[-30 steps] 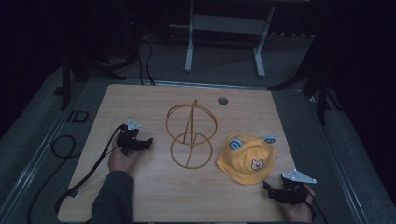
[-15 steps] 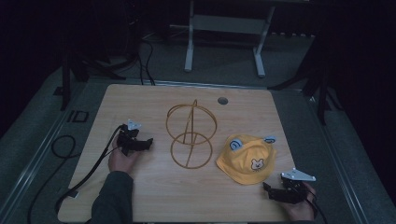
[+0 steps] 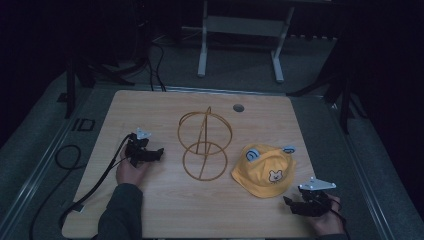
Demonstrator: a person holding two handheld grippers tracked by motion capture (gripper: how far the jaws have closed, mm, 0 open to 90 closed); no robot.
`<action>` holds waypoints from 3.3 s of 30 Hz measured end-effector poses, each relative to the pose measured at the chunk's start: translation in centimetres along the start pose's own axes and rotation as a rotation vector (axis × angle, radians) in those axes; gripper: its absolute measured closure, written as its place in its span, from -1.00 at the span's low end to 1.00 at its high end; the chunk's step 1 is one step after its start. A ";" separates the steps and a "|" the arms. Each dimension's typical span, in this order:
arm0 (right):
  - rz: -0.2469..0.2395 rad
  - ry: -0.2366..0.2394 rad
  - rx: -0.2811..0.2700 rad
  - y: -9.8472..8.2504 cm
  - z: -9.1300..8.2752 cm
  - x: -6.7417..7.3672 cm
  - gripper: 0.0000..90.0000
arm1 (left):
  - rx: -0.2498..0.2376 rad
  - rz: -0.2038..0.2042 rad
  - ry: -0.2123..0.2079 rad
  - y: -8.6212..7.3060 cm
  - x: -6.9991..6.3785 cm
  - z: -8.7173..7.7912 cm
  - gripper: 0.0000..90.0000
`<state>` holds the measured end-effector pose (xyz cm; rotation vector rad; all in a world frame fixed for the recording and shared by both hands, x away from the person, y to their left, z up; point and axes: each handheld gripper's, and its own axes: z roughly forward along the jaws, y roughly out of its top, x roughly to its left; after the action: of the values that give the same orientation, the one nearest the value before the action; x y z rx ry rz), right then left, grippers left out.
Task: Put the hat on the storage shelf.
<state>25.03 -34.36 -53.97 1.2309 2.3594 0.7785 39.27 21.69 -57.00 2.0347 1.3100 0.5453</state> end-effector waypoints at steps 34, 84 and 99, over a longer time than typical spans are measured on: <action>-0.360 0.124 0.111 7.3 -4.8 1.1 -0.03 | -0.001 0.000 -0.003 0.0 0.0 0.0 -0.68; -0.605 0.148 0.203 17.5 -4.3 1.2 -0.06 | -0.001 -0.001 -0.002 0.0 0.0 0.0 -0.67; -0.605 0.142 0.289 19.6 -1.5 0.9 -0.10 | -0.001 -0.001 -0.003 0.0 0.0 0.0 -0.67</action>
<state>36.03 -24.92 -40.71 0.4922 2.8083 0.3406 39.27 21.68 -56.99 2.0331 1.3090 0.5424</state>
